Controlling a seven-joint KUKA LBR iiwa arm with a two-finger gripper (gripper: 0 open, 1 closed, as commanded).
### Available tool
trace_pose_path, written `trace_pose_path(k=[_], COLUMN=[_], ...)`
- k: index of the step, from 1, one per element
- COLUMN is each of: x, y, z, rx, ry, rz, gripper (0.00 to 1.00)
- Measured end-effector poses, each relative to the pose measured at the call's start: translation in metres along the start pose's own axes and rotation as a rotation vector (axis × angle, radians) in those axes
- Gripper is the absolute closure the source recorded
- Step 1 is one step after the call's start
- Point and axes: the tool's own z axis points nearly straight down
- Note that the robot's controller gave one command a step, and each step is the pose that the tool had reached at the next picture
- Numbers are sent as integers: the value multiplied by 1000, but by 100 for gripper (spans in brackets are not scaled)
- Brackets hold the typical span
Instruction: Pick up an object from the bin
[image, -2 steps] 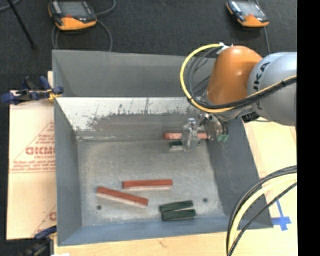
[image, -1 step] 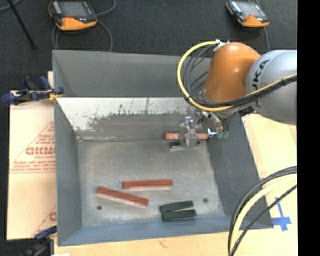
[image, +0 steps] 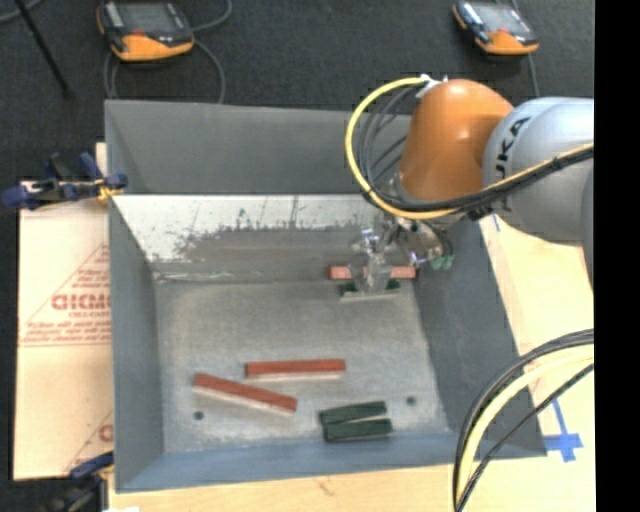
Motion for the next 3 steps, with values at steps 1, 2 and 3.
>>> trace_pose_path(k=[1, 2, 3], x=[1, 10, 29], y=[9, 54, 115], z=[-8, 6, 8], rx=[0, -6, -7], ry=[0, 4, 5], rz=[-114, -117, -7], gripper=[100, 100, 100])
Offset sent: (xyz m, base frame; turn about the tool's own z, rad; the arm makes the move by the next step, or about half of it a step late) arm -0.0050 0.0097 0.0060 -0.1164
